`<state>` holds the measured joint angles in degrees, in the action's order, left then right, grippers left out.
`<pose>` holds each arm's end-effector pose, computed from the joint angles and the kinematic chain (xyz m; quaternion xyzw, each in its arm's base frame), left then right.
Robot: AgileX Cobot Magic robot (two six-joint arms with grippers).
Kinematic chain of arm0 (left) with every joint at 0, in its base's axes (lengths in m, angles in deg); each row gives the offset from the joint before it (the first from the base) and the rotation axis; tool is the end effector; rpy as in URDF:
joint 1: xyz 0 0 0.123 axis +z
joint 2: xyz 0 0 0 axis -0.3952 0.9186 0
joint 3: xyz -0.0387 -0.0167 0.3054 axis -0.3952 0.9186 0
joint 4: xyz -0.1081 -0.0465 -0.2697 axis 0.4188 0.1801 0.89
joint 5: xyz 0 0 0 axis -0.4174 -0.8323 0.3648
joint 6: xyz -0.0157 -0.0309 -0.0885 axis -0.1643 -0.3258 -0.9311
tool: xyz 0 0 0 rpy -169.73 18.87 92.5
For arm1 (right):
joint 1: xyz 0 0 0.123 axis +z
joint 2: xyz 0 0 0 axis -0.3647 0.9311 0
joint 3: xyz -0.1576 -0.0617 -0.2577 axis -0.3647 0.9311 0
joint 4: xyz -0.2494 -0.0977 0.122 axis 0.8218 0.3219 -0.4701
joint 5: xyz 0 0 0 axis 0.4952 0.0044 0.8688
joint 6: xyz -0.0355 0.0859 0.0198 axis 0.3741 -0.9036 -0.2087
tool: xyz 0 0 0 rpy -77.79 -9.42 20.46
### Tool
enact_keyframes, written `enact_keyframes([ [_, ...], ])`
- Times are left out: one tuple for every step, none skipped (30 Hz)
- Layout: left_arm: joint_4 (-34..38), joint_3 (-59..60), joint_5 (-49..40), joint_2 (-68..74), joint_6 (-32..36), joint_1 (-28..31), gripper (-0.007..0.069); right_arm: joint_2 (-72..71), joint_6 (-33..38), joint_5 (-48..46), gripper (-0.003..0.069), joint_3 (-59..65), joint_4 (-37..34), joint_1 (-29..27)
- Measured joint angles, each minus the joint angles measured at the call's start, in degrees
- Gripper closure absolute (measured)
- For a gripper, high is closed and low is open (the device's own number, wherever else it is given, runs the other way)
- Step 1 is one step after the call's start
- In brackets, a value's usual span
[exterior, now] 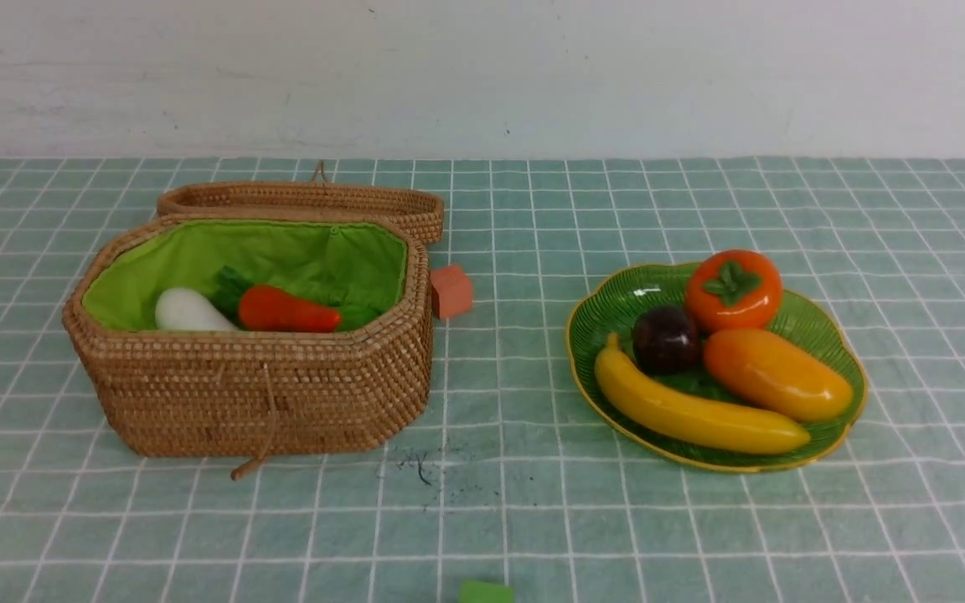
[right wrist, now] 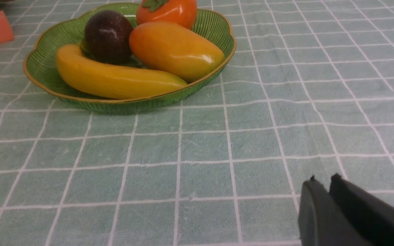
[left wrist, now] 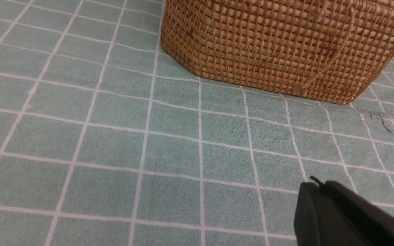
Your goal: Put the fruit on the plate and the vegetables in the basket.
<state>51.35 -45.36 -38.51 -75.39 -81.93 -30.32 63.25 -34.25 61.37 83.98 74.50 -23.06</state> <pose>0.0758 -0.0083 0.1668 -0.0783 0.8044 -0.1215 0.5762 0.0757 0.0011 0.1723 0.0170 0.8048 0.0169 0.5930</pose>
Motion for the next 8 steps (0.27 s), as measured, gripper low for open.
enact_keyframes([
  [0.0, 0.0, 0.0, 0.0, 0.0, 0.0, 0.0637, 0.0, 0.0, 0.0, 0.0595, 0.0, 0.0, 0.0],
  [0.0, 0.0, 0.0, 0.0, 0.0, 0.0, 0.0637, 0.0, 0.0, 0.0, 0.0595, 0.0, 0.0, 0.0],
  [0.0, 0.0, 0.0, 0.0, 0.0, 0.0, 0.0636, 0.0, 0.0, 0.0, 0.0592, 0.0, 0.0, 0.0],
  [0.0, 0.0, 0.0, 0.0, 0.0, 0.0, 0.0637, 0.0, 0.0, 0.0, 0.0591, 0.0, 0.0, 0.0],
  [0.0, 0.0, 0.0, 0.0, 0.0, 0.0, 0.0636, 0.0, 0.0, 0.0, 0.0589, 0.0, 0.0, 0.0],
  [0.0, 0.0, 0.0, 0.0, 0.0, 0.0, 0.0634, 0.0, 0.0, 0.0, 0.0588, 0.0, 0.0, 0.0],
  [0.0, 0.0, 0.0, 0.0, 0.0, 0.0, 0.0634, 0.0, 0.0, 0.0, 0.0586, 0.0, 0.0, 0.0],
  [0.0, 0.0, 0.0, 0.0, 0.0, 0.0, 0.0634, 0.0, 0.0, 0.0, 0.0585, 0.0, 0.0, 0.0],
])
